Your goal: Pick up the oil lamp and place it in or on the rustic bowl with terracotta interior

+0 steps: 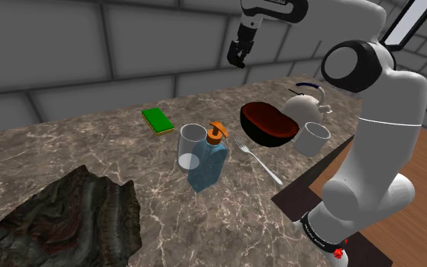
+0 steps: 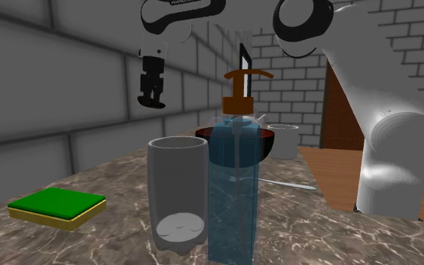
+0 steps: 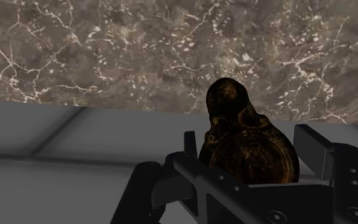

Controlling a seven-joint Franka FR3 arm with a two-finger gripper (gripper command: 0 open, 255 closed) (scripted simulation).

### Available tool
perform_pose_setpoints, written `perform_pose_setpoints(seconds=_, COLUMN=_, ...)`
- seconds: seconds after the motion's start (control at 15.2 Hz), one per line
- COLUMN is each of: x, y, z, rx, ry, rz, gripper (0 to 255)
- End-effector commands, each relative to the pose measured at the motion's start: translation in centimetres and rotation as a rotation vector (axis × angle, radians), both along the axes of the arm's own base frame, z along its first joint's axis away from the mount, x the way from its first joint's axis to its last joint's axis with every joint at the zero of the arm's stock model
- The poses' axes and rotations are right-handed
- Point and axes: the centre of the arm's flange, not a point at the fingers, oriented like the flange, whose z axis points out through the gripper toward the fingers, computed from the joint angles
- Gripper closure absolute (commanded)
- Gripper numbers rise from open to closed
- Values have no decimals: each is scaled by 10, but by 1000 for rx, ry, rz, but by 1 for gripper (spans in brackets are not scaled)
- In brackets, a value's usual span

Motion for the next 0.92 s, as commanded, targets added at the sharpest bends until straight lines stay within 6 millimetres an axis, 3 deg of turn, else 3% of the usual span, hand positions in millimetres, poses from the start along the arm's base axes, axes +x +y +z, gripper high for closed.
perform_pose_setpoints(seconds=0.0, x=0, y=1, z=7, rx=0, ry=1, rz=0, gripper=255)
perform_pose_setpoints(seconds=0.86, x=-164, y=48, z=9, rx=0, ry=1, rz=0, gripper=255)
